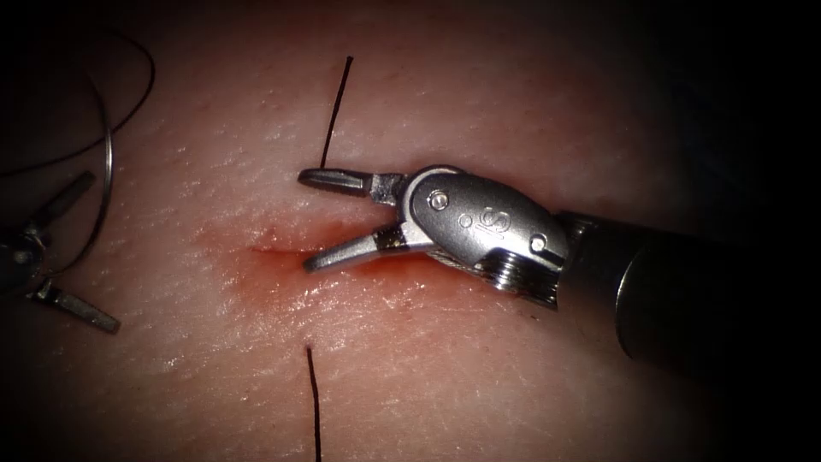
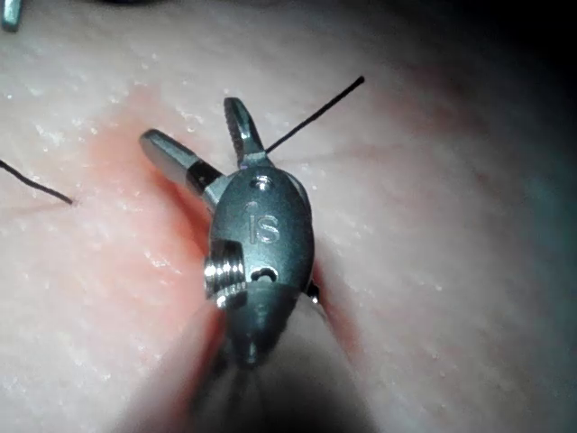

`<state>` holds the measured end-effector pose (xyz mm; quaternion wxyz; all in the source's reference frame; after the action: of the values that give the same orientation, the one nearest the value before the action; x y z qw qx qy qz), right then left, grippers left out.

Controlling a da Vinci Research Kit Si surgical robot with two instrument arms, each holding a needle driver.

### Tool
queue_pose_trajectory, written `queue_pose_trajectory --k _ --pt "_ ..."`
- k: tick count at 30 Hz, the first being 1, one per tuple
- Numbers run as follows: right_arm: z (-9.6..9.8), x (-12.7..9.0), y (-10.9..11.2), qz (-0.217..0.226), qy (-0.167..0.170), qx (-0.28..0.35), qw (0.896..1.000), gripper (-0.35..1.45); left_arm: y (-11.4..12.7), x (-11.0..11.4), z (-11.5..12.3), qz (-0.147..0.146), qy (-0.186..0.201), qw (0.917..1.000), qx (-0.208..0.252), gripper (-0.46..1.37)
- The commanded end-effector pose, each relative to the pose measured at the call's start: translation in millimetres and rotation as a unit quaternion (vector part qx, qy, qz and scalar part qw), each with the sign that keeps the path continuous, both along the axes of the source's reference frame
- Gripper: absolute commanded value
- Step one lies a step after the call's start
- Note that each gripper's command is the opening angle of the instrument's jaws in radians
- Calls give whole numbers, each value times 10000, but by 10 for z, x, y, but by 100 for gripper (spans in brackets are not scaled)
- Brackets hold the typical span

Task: Wound Closure
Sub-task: Set down the needle with the left gripper

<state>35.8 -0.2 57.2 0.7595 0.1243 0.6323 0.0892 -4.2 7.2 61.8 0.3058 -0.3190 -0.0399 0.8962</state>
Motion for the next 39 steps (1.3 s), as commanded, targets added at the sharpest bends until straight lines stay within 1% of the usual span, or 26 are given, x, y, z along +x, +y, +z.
queue_pose_trajectory --k 1,4,5,7,9,10,11,13,14,17,19,21,23,24,25,29,31,32,34,36,37,38,39 --pt "0 0 0 -13 0 4 10000 92 -1 2 3 -55 48 9999 124 135" --pt "0 2 0 -7 -3 4 10000 94 -8 14 15 -166 154 9987 454 135" --pt "0 2 0 -6 -3 4 10000 95 -9 16 17 -170 183 9984 500 135" --pt "0 3 0 -7 -2 4 10000 96 -16 24 24 -188 361 9963 755 135" --pt "-1 3 0 -27 -24 6 10000 97 -26 32 30 -160 684 9914 1102 133" --pt "-1 3 0 -28 -23 6 10000 97 -28 34 32 -162 766 9894 1225 131" --pt "-1 2 -1 -32 -21 6 10000 98 -35 38 33 -98 950 9833 1552 120" --pt "-1 2 -1 -36 -19 4 10000 98 -42 40 31 20 1011 9758 1941 119" --pt "-1 2 -1 -38 -18 2 10000 98 -46 41 27 197 968 9699 2224 114" --pt "0 3 -3 -40 -17 -11 10000 97 -53 43 9 453 752 9639 2514 100" --pt "1 4 -4 -41 -18 -21 10000 98 -55 43 -4 535 666 9629 2560 93" --pt "2 5 -5 -65 -1 -23 10000 98 -57 42 -20 596 549 9609 2648 92" --pt "2 6 -5 -76 7 -23 10000 98 -60 40 -37 677 359 9576 2776 84" --pt "2 6 -5 -76 7 -22 10000 98 -61 39 -43 696 323 9562 2824 80" --pt "1 7 -5 -89 16 -17 10000 98 -63 38 -53 761 263 9544 2873 79" --pt "1 7 -4 -90 18 -14 10000 98 -64 36 -71 954 130 9510 2939 77" --pt "2 7 -4 -89 17 -16 10000 98 -63 34 -78 1084 4 9483 2982 79" --pt "2 8 -4 -87 16 -18 10000 98 -61 31 -82 1074 -125 9475 3009 79" --pt "2 9 -4 -97 23 -16 9999 98 -56 20 -88 1235 -789 9465 2877 78" --pt "2 10 -4 -115 37 -14 9999 98 -50 9 -93 1166 -1544 9417 2752 75" --pt "2 11 -4 -132 49 -13 9999 97 -45 0 -96 1126 -1961 9369 2665 72" --pt "2 11 -4 -161 69 -11 9998 96 -41 -6 -98 1129 -2265 9322 2589 70" --pt "2 12 -4 -178 82 -14 9998 96 -33 -14 -101 1129 -2671 9225 2548 72"
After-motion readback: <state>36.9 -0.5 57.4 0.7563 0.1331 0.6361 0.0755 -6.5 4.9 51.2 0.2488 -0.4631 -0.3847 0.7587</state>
